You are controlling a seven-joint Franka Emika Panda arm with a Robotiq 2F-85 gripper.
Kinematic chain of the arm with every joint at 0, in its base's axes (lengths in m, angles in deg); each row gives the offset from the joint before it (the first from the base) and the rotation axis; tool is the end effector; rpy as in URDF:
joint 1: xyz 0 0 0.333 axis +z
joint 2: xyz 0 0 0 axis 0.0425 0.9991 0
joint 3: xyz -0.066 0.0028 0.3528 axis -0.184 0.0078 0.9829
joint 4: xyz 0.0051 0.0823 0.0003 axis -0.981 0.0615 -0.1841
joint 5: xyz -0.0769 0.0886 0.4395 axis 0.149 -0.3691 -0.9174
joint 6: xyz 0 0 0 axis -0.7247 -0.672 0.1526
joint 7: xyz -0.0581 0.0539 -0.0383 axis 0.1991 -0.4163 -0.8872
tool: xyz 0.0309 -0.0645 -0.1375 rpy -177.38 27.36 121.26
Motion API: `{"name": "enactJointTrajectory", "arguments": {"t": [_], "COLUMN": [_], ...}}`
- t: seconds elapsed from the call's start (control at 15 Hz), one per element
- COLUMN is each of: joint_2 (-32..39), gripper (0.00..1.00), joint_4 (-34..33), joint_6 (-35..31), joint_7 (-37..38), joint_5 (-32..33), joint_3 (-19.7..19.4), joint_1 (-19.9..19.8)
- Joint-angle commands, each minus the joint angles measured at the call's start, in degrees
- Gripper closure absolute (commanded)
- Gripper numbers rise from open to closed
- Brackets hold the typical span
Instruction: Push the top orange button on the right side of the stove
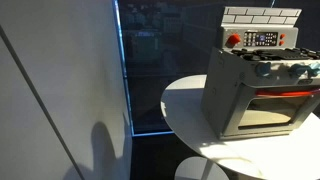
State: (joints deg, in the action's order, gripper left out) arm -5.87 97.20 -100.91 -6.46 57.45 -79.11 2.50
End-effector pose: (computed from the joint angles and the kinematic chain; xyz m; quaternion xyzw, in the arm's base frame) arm 0.5008 0.0739 0.5258 0.9947 0.0235 -0.0353 0.0935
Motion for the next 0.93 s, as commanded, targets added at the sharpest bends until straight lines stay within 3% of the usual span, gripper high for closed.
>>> {"name": "enactJointTrajectory", "arguments": {"t": [0.0, 0.87], "joint_2": [0.1, 2.2], "gripper": [0.0, 0.0], "joint_4": [-0.2, -3.1], "joint_6": [0.1, -0.7], "joint_7": [0.3, 1.7], "joint_5": [0.3, 1.1], "joint_3": [-1.2, -2.0], "joint_1": [1.4, 1.0]}}
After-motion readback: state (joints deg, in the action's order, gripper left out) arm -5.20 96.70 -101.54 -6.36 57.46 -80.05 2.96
